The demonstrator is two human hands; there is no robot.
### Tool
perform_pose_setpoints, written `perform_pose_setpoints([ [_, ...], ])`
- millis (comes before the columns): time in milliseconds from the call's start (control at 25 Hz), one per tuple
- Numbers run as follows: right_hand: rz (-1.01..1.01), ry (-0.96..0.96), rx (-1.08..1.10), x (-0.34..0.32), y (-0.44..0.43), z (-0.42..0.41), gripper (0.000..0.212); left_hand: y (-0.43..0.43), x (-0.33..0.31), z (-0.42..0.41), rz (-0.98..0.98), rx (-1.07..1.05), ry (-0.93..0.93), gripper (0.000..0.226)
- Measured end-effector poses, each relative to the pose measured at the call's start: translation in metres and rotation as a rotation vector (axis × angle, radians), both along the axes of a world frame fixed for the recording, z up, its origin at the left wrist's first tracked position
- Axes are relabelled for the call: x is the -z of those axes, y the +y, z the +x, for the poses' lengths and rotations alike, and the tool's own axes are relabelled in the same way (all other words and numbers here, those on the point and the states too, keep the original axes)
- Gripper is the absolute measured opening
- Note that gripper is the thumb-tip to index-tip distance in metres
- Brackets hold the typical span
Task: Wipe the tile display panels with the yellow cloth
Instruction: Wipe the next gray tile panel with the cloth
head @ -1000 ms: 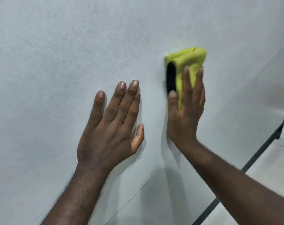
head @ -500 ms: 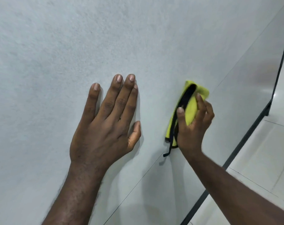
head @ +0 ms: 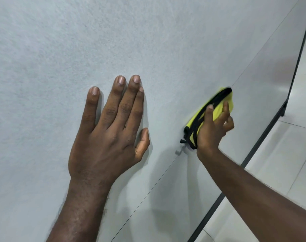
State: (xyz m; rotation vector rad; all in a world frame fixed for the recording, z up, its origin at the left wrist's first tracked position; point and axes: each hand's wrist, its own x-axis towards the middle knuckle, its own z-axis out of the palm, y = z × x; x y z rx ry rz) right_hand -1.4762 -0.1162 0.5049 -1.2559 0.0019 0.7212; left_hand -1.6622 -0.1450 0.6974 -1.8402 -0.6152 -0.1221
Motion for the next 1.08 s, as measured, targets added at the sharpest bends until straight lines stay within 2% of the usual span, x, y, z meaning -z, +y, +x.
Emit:
perform_pose_setpoints([
  [120, 0.197, -0.446, 0.063, -0.016, -0.007, -0.023, 0.06, 0.001, -0.001, 0.001, -0.014, 0.0, -0.002, 0.078],
  [160, 0.227, -0.527, 0.035, -0.008, -0.014, -0.039, 0.061, 0.001, 0.0, 0.001, -0.025, -0.001, -0.007, 0.077],
  [200, 0.198, -0.535, 0.013, 0.007, -0.017, -0.048, 0.062, 0.001, 0.002, 0.001, -0.03, -0.003, -0.012, 0.077],
  [320, 0.077, -0.203, 0.0, 0.023, -0.014, -0.034, 0.064, 0.0, 0.002, 0.001, -0.012, -0.007, -0.011, 0.078],
  [360, 0.111, -0.229, 0.003, 0.017, -0.012, -0.026, 0.063, 0.0, 0.001, 0.001, 0.0, -0.005, -0.008, 0.078],
  [480, 0.342, -0.598, -0.074, -0.008, -0.015, -0.037, 0.07, 0.001, 0.001, 0.001, 0.012, -0.009, 0.007, 0.077],
  [560, 0.375, -0.749, -0.166, 0.004, -0.028, -0.061, 0.068, 0.001, 0.002, 0.002, -0.005, -0.016, 0.003, 0.077],
  [600, 0.336, -0.727, -0.189, 0.019, -0.033, -0.068, 0.068, 0.0, 0.003, 0.002, -0.019, -0.015, -0.005, 0.077],
  [720, 0.144, -0.332, -0.173, 0.034, -0.029, -0.058, 0.071, -0.002, 0.003, 0.0, -0.018, -0.02, -0.016, 0.078],
  [760, 0.128, -0.296, -0.172, 0.024, -0.025, -0.052, 0.071, -0.002, 0.002, 0.0, -0.016, -0.02, -0.017, 0.078],
  [800, 0.153, -0.383, -0.167, 0.014, -0.023, -0.05, 0.071, -0.002, 0.003, 0.0, -0.017, -0.018, -0.013, 0.078],
  [880, 0.297, -0.679, -0.171, 0.011, -0.028, -0.062, 0.07, 0.0, 0.004, 0.002, -0.017, -0.021, 0.005, 0.078],
  [920, 0.326, -0.747, -0.196, 0.02, -0.034, -0.072, 0.069, 0.0, 0.004, 0.002, -0.017, -0.017, 0.011, 0.078],
  [960, 0.306, -0.718, -0.201, 0.034, -0.038, -0.077, 0.068, 0.0, 0.004, 0.002, -0.02, -0.009, 0.012, 0.078],
  [1080, 0.09, -0.244, -0.13, 0.027, -0.024, -0.061, 0.07, 0.001, -0.002, -0.002, -0.043, 0.011, -0.013, 0.073],
])
